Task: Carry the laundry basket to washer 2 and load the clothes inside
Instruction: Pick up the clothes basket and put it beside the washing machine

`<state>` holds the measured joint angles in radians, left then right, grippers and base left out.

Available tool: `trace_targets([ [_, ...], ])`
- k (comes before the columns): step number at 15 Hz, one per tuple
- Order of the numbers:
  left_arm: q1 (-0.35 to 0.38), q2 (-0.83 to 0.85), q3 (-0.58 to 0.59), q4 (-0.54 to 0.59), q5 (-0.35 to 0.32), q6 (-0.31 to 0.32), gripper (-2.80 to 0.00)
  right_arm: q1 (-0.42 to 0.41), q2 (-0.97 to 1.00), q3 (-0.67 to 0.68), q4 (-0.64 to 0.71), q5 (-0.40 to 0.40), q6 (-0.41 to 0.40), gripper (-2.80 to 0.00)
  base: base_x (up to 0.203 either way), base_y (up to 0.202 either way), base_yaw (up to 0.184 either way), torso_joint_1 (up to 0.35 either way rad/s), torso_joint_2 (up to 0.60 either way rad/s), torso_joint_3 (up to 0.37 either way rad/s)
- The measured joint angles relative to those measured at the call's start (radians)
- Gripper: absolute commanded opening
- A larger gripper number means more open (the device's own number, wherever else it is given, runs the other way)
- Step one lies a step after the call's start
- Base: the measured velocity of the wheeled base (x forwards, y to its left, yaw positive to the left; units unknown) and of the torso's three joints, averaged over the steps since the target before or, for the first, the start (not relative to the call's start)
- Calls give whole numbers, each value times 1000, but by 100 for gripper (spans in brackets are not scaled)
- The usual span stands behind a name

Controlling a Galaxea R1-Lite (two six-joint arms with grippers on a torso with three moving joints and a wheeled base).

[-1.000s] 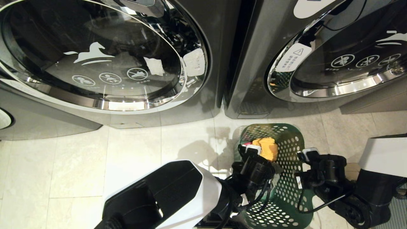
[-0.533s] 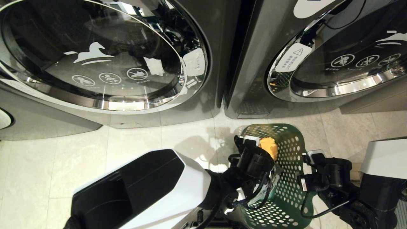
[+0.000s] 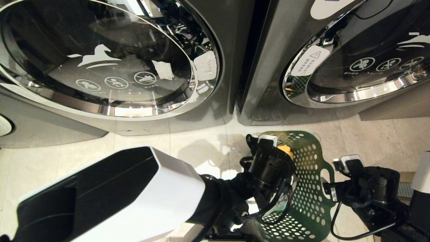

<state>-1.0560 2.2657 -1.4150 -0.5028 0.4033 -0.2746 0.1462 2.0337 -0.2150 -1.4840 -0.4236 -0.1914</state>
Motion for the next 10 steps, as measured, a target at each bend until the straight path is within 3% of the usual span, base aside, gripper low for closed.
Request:
trace_targets([
  [6,18,-134,143,-4,40,-1,-280,19,-127,43,-11,15,-1,-280,0,0,0,0,0,0],
  [10,90,-235,292,-6,83,-6,-280,78,-194,91,-10,139,11,-280,0,0,0,0,0,0],
])
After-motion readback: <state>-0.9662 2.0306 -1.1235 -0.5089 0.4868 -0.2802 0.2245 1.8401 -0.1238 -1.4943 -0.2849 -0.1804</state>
